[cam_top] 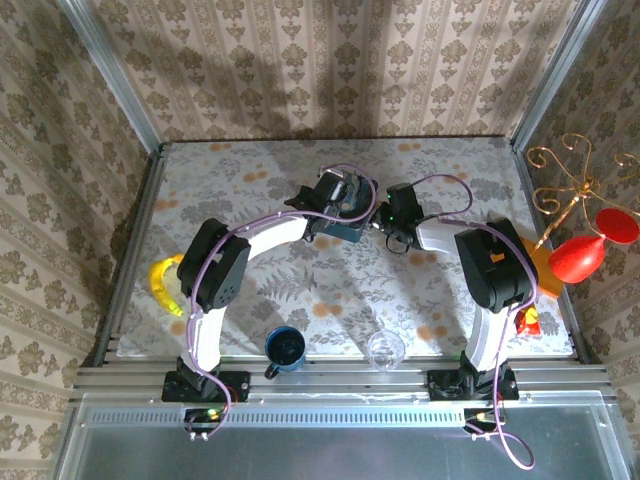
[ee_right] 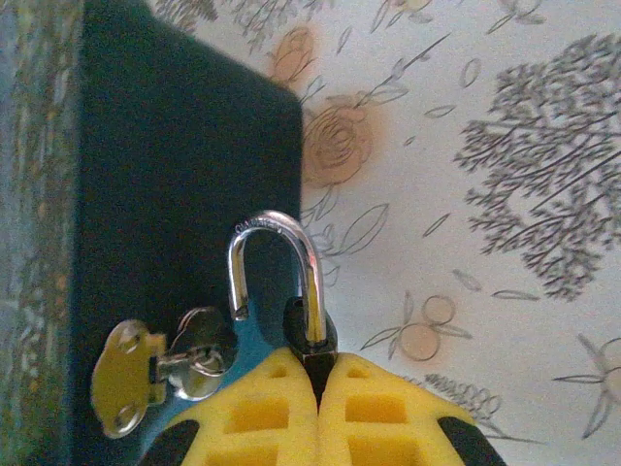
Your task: Unlock a padlock with a key
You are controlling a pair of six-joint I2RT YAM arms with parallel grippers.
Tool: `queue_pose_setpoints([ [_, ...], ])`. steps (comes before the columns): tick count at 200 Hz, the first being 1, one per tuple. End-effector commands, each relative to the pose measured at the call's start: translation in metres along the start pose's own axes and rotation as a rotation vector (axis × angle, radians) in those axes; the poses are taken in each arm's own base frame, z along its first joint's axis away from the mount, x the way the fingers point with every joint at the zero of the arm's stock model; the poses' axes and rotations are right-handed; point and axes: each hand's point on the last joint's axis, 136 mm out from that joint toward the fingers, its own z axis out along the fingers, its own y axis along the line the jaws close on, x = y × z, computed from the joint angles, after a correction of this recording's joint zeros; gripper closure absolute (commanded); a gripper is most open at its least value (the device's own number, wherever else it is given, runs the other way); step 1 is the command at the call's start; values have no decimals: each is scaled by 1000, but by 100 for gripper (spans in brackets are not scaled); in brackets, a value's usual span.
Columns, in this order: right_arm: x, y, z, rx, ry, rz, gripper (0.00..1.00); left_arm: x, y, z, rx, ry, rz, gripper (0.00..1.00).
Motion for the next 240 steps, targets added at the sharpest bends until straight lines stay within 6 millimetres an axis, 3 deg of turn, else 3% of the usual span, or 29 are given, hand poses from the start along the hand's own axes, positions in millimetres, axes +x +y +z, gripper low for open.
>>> queue_pose_setpoints([
  [1,-28,11,-2,-27,-85,52,100,80,10,9,-41,243,138,34],
  [49,-31,8,-7,-23,-88,61,100,79,14,8,-59,241,137,33],
  [104,-28,3,-38,-9,-87,21,100,73,28,3,-83,218,107,30],
  [131,-21,1,-62,-10,-83,6,100,69,46,0,-106,206,76,24],
  [170,6,-10,-89,23,-5,-52,100,52,73,-10,-88,148,-12,13],
  [215,31,-21,-121,56,98,-128,100,33,114,-29,-105,84,-126,11],
  [240,38,-10,-142,4,148,-187,100,24,134,-47,-118,49,-199,10],
])
